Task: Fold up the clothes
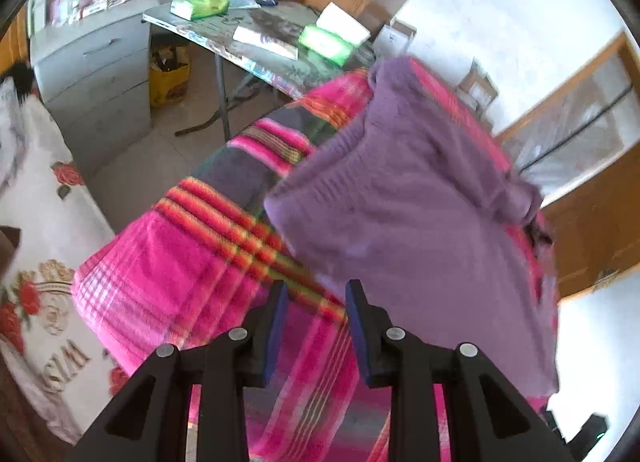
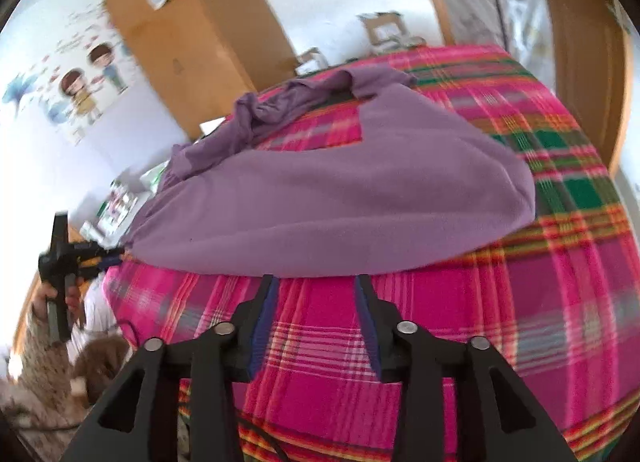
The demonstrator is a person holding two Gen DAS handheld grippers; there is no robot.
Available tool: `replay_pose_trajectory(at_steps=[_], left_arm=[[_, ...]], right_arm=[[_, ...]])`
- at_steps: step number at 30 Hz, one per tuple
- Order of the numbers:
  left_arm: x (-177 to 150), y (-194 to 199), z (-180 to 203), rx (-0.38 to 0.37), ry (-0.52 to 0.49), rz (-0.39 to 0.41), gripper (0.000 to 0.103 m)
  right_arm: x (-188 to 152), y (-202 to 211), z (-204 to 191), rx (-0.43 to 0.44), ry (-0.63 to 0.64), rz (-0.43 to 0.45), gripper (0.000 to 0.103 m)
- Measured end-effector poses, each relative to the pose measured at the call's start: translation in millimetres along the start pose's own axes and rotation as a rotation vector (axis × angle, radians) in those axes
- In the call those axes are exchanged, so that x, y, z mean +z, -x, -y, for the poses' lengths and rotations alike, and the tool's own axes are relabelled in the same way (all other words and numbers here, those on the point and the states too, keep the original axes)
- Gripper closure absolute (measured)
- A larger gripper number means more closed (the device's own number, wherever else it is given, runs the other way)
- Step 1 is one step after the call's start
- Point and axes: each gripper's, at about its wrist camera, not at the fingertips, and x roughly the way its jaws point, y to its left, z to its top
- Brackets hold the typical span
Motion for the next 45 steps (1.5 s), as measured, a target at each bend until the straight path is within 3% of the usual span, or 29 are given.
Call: replay_pose_trajectory(at_steps=[7,16,18,20,23,26,28,33,36,40,45], left_arm=[[13.2,-9.7,2.9,-0.035,0.019,-0.005,0.069],[23.2,-17.3,-7.6,-0.111,0.106,-0.006,0.069],[23.4,-17.1,-11.3,-0.117,0.134,-0.007,0.073],[22.9,-17.2,-16.0,-0.124,0.164,-0.004,0.082],[21.8,-18.1,-21.3,-0.143,0.194,-0.006,0.087],[20.7,-17.5,-20.9,-0.145,0.190,0.001,0.090],[19.3,-16.0,-18.8,-0.153,0.185,0.008,0.095],[18.0,-8.6,-11.1,-0.157,0.148,0.050,0.095],[18.8,-12.3,-9.7,-0.134,0.141,0.030,0.091],[17.0,-16.5,-9.5,-0.140,0.146,0.016,0.073],[18.2,-18.3,-5.2,-0.125,0.135,0.010,0.069]], right_arm=[[2.8,-16.0,12.4,-0.010,-0.168,0.009,0.037],[23.4,-29.3,35.0,0.020,-0.346,0.078,0.036],[26.5,-30.8,36.8,0.013,-0.360,0.082,0.039],[27.2,-31.5,40.7,-0.012,-0.387,0.082,0.056],[25.5,-33.0,52.1,-0.021,-0.447,0.089,0.078],[22.9,-32.7,55.9,-0.028,-0.454,0.096,0.090],[21.9,-31.8,55.0,-0.030,-0.440,0.107,0.093],[21.3,-25.2,56.7,-0.005,-0.456,0.152,0.096],[21.7,-24.0,54.8,-0.015,-0.436,0.157,0.096],[20.9,-23.4,54.8,-0.017,-0.426,0.161,0.096],[19.6,-24.9,57.8,-0.006,-0.425,0.155,0.096]])
